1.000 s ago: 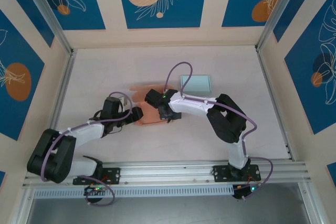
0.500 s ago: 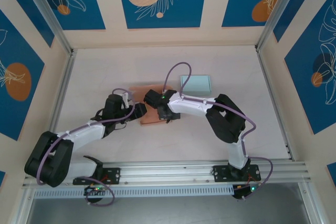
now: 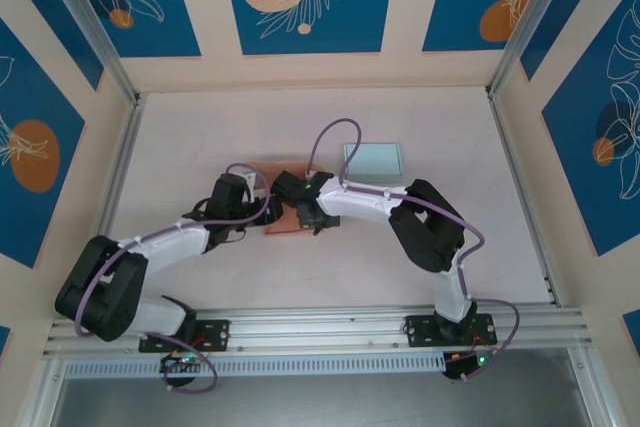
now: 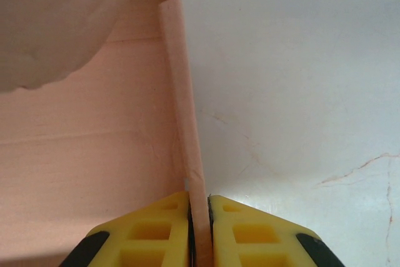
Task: Fold the paper box
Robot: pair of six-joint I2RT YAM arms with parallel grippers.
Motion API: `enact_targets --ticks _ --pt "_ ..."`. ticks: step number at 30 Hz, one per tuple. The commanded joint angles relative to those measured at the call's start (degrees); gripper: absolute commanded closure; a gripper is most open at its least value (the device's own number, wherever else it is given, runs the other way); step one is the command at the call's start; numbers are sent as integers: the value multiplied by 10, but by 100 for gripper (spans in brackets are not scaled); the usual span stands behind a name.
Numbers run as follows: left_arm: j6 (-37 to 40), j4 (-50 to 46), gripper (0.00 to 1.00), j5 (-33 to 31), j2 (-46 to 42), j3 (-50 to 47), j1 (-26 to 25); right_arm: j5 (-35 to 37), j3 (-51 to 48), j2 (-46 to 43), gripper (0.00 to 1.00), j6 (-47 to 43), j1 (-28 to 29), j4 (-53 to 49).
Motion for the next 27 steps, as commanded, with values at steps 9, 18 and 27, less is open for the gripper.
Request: enact_targets --ticks 9,18,27 --pt "61 -101 46 -94 -14 8 -3 -31 -11 18 85 -18 9 -48" --pt "28 -47 37 -44 -41 -5 -3 -37 -11 25 85 -19 7 -44" --pt "22 -102 23 -77 -68 10 1 -36 -12 21 85 -20 8 -43"
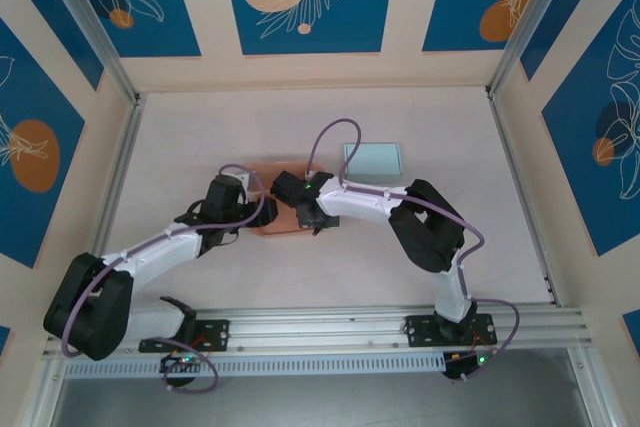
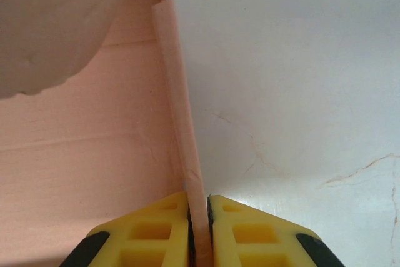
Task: Fold the paper box
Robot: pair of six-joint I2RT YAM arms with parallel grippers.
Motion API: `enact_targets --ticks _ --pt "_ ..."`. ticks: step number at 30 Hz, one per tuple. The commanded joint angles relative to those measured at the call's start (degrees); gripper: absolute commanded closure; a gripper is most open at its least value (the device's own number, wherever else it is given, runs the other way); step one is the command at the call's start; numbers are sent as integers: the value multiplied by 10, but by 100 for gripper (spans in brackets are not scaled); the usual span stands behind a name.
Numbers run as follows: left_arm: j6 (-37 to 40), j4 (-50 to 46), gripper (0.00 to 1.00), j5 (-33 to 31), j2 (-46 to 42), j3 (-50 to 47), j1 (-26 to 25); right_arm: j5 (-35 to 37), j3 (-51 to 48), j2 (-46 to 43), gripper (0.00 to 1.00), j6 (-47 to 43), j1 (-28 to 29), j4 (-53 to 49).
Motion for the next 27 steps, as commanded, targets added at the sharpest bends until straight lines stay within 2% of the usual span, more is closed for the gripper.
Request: enact_targets --ticks 1,7,10,17,27 --pt "-4 -44 20 -35 -20 8 2 -34 -12 21 85 -21 8 -45" --pt "2 -70 8 -54 -97 -11 28 -36 -12 21 85 -22 7 -42" --pt "2 -74 7 -32 -109 -16 47 -41 -13 15 83 -28 10 -34" --pt "1 -70 7 6 -121 -22 51 -39 5 -8 59 -40 19 -37" --pt "15 -133 7 -16 -151 -22 51 -50 9 -43 53 -57 14 -6"
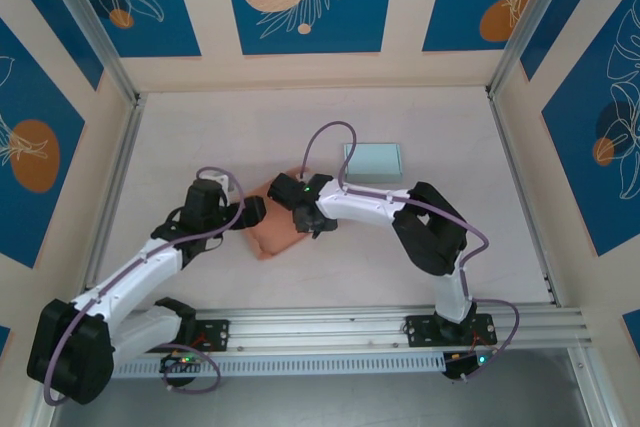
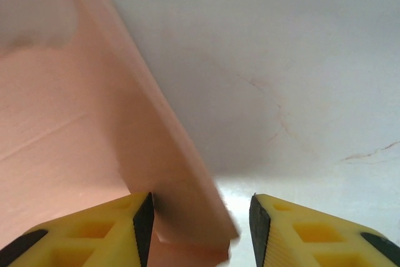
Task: Fold the paper box
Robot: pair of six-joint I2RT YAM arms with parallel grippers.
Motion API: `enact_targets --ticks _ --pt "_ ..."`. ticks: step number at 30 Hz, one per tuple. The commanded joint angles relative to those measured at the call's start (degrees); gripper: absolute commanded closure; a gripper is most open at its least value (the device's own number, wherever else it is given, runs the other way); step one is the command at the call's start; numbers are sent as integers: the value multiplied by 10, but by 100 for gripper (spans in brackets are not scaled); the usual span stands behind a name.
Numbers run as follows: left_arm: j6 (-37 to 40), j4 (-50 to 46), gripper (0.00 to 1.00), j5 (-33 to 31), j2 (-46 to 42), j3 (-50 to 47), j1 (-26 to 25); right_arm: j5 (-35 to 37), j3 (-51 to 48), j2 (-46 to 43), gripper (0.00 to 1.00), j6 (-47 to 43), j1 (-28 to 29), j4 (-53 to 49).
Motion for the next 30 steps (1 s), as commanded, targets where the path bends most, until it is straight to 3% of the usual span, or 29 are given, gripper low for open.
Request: enact_targets --ticks 1,12,17,23,25,30 --pt "16 -44 7 -8 -17 -6 5 -21 7 -28 52 -18 -1 5" --pt "14 -114 11 4 -89 -12 4 -61 -30 -60 52 -58 -20 67" --pt "61 -56 37 -10 -75 -20 4 -98 -56 -107 51 -87 -34 100" --pt "207 180 69 40 -49 -71 4 -172 -145 -200 52 -146 -88 185" --pt "274 239 70 82 -30 -77 4 -202 -179 -229 52 -162 -116 213" --pt "378 255 72 142 13 -51 5 -254 -232 -274 51 -206 -161 263"
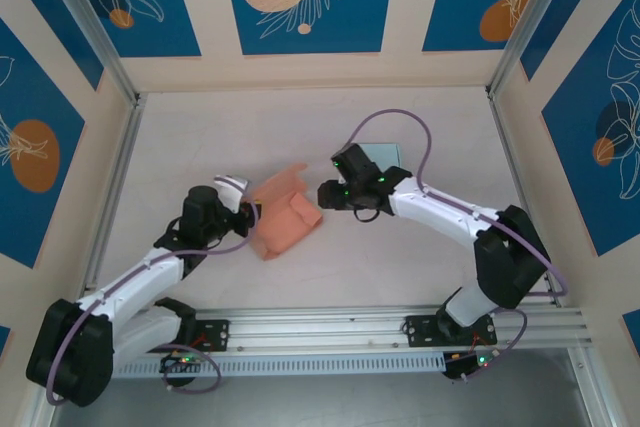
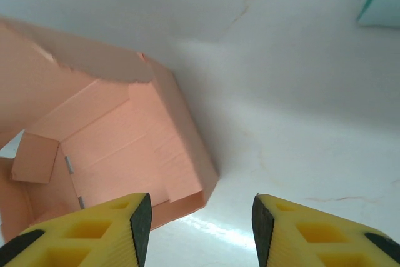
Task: Fold the paper box
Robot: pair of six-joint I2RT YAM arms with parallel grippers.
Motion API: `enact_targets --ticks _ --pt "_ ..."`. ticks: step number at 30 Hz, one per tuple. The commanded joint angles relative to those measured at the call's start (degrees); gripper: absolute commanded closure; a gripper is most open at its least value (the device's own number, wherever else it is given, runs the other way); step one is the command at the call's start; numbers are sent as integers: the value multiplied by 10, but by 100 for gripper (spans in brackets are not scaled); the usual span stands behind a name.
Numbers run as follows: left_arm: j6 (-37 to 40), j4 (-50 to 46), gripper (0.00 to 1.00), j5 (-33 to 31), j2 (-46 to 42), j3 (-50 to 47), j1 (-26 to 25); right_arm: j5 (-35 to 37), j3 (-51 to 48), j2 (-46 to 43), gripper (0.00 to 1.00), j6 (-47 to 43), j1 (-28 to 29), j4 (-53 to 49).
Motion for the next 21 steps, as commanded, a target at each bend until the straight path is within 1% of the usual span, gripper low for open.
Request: enact_targets --ticks 1,2,4,7,9,11,13,15,19,21 --pt "106 49 73 53 19 30 5 -56 -24 -17 52 -54 -6 48" --pt "121 43 74 59 25 38 5 -65 -30 -15 52 -66 -6 59" --pt "134 43 80 55 40 49 5 -75 -37 -4 51 -78 -6 81" --pt "160 29 80 67 70 70 5 -92 -42 25 51 -80 -7 112" --pt "173 12 81 75 82 84 5 -103 -42 45 48 -79 -7 128" --pt "186 11 81 84 84 85 6 -103 -37 62 45 -85 -7 134" --pt "199 9 85 80 82 85 6 -101 -24 81 42 -101 -10 131" --pt "214 7 85 78 83 86 8 -107 -8 98 42 -117 -23 122" --pt "239 -6 87 90 96 97 14 -150 -7 101 41 -135 -45 142" --pt "258 -15 88 101 106 106 15 -158 -7 99 41 -144 -52 147"
